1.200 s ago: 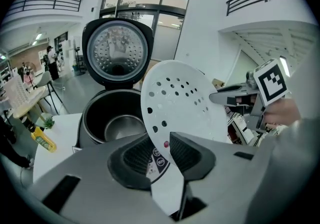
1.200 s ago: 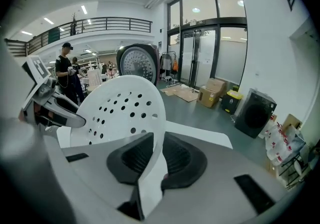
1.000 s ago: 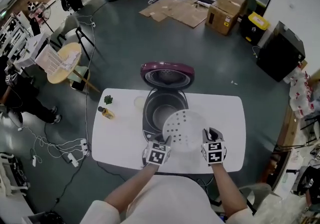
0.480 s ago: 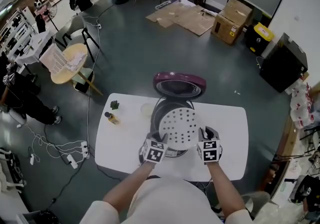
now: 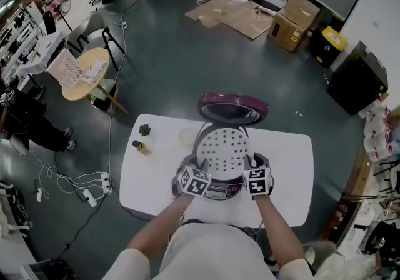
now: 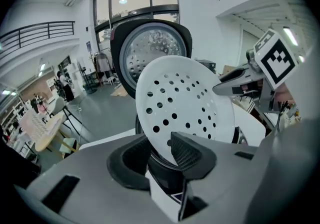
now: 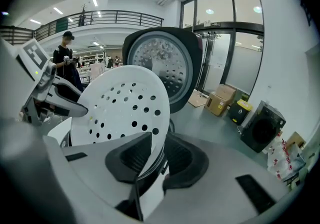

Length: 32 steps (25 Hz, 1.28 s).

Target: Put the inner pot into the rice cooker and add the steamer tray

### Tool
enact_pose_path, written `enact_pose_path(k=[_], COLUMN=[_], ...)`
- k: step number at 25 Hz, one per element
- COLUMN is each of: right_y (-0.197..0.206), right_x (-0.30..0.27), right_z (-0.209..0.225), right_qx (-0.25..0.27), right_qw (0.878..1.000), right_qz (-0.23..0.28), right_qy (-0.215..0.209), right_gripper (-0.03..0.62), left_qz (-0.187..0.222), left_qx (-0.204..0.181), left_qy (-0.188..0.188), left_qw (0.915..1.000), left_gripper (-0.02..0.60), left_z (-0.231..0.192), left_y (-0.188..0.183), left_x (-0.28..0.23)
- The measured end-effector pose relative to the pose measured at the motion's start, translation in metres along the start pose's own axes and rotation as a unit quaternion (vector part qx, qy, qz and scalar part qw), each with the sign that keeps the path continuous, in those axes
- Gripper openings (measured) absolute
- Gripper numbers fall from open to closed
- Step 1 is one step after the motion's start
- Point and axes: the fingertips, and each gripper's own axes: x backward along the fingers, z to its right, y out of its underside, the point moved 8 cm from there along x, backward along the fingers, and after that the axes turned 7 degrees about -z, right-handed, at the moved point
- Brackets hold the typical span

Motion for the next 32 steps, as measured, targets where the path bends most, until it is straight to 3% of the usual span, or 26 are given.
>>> enact_pose_path(k=[18,32], right_y=[0.018,0.019], right_x=[-0.061,-0.082], right_z=[-0.007,-0.006], right_qx=[0.018,0.052], right_qw=[0.994,0.987], right_qz=[-0.111,-0.147], right_qy=[0.009,0.029], right_gripper=[0.120,0.146], left_qz=[-0.090,-0.107], left_qx=[-0.059,-0.083], left_qy=[-0.003,-0.025], left_qw=[0.9942,0.9904], left_gripper=[0.169,0.259], left_z=[-0.015,-0.019], left_y=[0.012,0.015], left_x=[-0.067,-0.087])
